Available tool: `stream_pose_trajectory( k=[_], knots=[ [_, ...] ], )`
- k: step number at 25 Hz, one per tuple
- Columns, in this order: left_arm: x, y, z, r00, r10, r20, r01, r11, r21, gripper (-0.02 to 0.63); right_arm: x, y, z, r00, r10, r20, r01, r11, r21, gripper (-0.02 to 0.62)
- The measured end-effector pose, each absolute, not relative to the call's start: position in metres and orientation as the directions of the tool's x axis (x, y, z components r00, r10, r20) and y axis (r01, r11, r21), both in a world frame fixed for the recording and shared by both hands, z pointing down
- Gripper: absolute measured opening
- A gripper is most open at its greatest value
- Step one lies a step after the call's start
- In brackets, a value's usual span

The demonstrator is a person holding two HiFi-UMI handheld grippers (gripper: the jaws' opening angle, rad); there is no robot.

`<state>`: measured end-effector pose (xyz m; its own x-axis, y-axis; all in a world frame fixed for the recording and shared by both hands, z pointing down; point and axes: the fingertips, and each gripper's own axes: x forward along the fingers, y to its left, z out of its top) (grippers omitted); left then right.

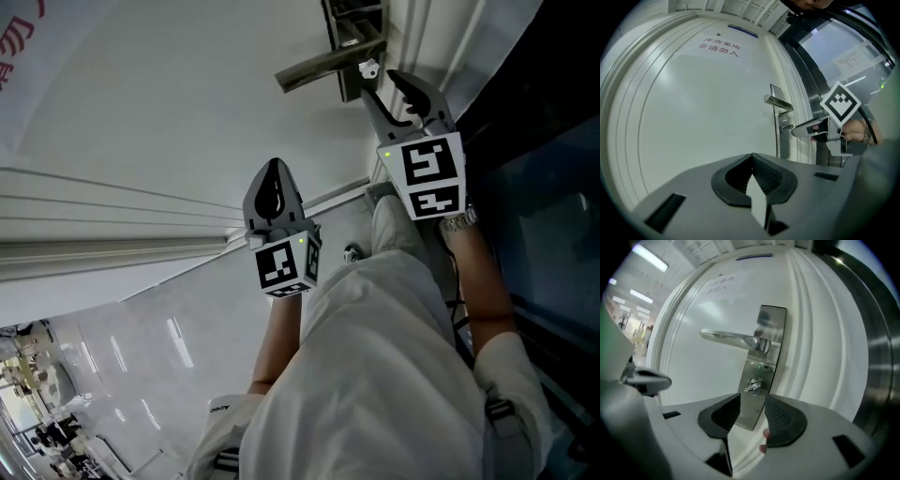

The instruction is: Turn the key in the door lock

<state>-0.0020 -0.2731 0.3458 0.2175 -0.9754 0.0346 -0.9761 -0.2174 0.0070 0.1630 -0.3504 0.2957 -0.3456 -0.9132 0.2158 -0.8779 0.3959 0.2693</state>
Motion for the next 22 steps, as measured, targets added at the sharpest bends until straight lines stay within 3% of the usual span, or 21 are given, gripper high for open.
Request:
stream_pose_trajectory(
  k=[4, 7, 15, 22],
  knots=[
    [-0.004, -0.274, 0.339, 0.21, -0.978, 0.014, -0.977, -0.21, 0.024, 0.006, 0.165, -0.352, 0.295, -0.231, -0.951, 0.206, -0.67, 0.309, 0.675, 0.14],
    [-0.005, -0.273, 0.342, 0.209, -0.978, 0.017, -0.977, -0.208, 0.039, 0.006, 0.16, -0.349, 0.289, -0.198, -0.974, 0.109, -0.464, 0.191, 0.865, 0.14],
    [-0.009, -0.269, 0.348, 0.205, -0.978, 0.033, -0.978, -0.204, 0.053, 0.006, 0.146, -0.363, 0.297, -0.22, -0.97, 0.102, -0.181, 0.143, 0.973, 0.14],
    [-0.018, -0.269, 0.351, 0.185, -0.982, 0.037, -0.981, -0.182, 0.062, 0.006, 0.146, -0.37, 0.295, -0.202, -0.977, 0.065, -0.151, 0.097, 0.984, 0.107]
  ],
)
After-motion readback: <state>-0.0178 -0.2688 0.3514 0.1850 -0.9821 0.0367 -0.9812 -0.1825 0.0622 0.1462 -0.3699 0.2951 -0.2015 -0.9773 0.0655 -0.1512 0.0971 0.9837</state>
